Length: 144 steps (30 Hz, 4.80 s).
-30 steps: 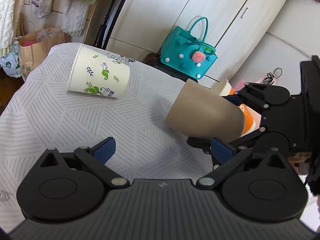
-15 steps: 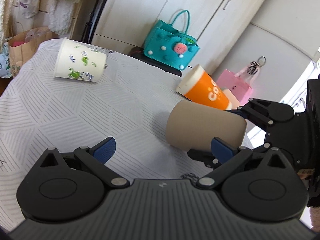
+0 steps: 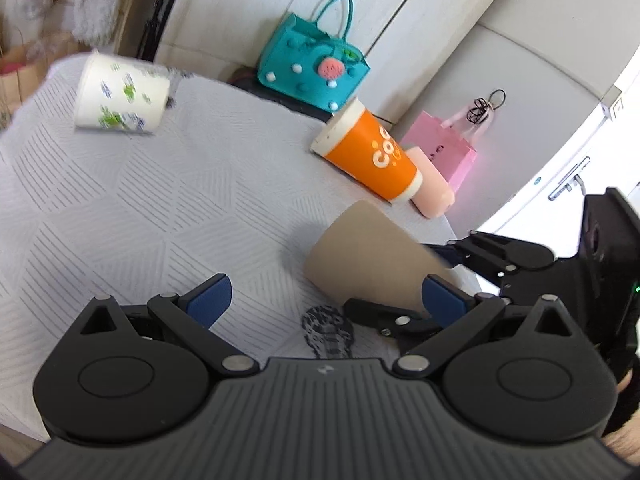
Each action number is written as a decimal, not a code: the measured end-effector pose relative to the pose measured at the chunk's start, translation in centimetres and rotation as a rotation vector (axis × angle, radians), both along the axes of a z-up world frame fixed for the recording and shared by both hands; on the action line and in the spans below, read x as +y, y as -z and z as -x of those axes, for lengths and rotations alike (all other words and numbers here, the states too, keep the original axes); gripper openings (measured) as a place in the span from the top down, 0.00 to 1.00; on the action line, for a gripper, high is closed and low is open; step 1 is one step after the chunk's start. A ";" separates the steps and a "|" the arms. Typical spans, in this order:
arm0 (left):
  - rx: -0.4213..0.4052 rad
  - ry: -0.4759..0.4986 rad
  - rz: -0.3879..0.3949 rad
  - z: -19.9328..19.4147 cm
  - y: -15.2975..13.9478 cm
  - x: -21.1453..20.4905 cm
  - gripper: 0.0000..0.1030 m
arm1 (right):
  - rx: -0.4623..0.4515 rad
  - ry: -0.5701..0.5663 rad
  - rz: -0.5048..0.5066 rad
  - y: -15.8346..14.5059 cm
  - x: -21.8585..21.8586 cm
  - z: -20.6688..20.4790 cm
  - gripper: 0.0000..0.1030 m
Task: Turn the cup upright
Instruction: 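Lift the beige tumbler with the right tool and rotate it base-down, then lower the upright beige tumbler onto the table with the right tool, then open the right tool and withdraw it from the standing tumbler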
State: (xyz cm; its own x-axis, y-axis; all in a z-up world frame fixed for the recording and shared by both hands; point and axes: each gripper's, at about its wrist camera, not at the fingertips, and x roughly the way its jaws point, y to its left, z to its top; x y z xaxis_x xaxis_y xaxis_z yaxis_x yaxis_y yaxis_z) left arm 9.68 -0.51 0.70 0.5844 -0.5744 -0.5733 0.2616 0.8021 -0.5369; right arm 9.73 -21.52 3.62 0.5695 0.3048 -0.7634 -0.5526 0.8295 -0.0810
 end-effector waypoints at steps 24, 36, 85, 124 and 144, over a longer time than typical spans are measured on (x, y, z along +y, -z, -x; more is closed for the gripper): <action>0.171 0.079 0.125 -3.0 3.1 -5.9 0.03 | 0.013 -0.049 -0.122 -0.2 -3.6 1.4 0.09; 0.181 0.036 0.191 -3.6 4.3 -6.7 0.07 | 0.088 -0.070 -0.176 1.1 -4.4 -1.1 0.09; -0.413 0.032 -0.217 -5.8 -0.3 -3.8 0.31 | -0.223 -0.219 -0.341 2.6 -1.2 -7.7 0.20; -0.437 -0.105 -0.320 2.4 -2.7 -4.1 0.23 | -0.436 -0.099 -0.280 0.9 -4.5 2.2 0.09; -0.489 -0.181 -0.363 9.8 -3.5 -3.1 0.13 | -0.498 0.143 -0.277 -0.1 -5.4 10.2 0.09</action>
